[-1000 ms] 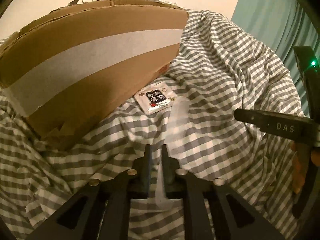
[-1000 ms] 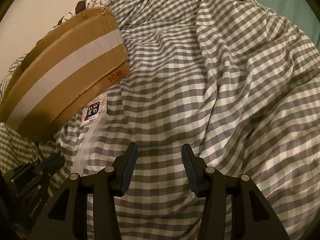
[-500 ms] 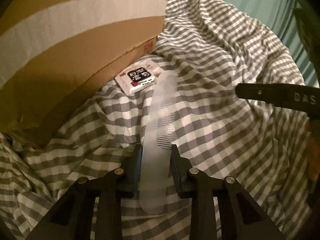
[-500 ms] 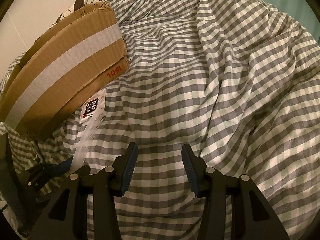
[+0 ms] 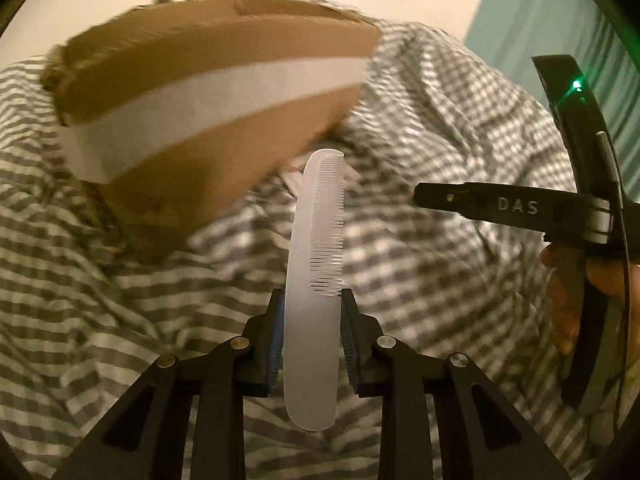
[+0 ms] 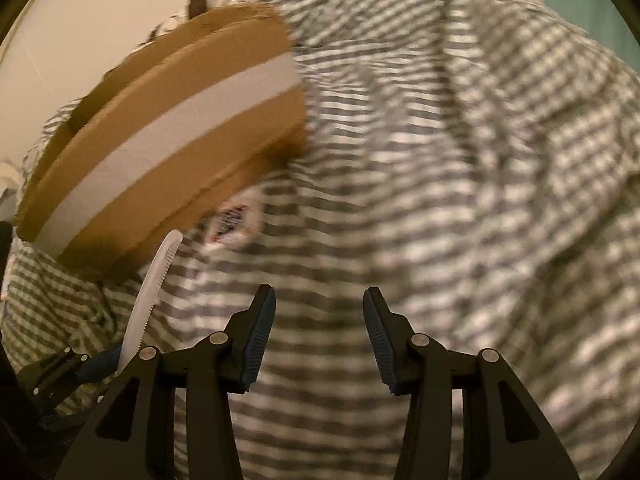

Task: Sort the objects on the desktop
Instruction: 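Grasp the white comb with left tool while right tool grasps white printed sachet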

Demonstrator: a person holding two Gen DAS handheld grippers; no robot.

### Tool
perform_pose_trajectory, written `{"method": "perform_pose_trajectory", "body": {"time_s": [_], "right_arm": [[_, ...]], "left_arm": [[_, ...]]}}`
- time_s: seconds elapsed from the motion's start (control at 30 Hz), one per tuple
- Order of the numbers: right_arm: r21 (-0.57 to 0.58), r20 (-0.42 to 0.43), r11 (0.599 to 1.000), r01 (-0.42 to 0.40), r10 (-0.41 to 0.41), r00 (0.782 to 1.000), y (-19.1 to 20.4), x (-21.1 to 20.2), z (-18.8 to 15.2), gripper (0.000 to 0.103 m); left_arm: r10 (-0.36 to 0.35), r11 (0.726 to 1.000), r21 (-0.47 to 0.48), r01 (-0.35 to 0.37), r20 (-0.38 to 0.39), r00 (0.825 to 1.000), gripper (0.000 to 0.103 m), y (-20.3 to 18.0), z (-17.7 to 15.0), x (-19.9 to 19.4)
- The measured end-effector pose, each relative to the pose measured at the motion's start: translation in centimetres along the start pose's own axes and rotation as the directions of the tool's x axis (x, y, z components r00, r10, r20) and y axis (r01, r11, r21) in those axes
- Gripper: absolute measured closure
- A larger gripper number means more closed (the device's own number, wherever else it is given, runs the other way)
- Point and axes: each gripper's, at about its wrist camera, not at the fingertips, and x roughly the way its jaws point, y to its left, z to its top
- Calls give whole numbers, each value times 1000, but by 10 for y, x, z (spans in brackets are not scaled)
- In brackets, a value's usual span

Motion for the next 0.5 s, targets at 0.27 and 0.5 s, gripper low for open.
{"method": "perform_pose_trajectory", "body": {"time_s": [0.27, 0.5], "right_arm": [[25, -79, 995, -99, 101, 992, 25, 66, 33, 60], [75, -47, 987, -139, 143, 989, 18, 62, 32, 95]], "left_arm": [[94, 994, -59, -95, -22, 995, 76, 12, -2, 21], [97, 993, -64, -99, -43, 994, 76, 13, -2, 33]]}}
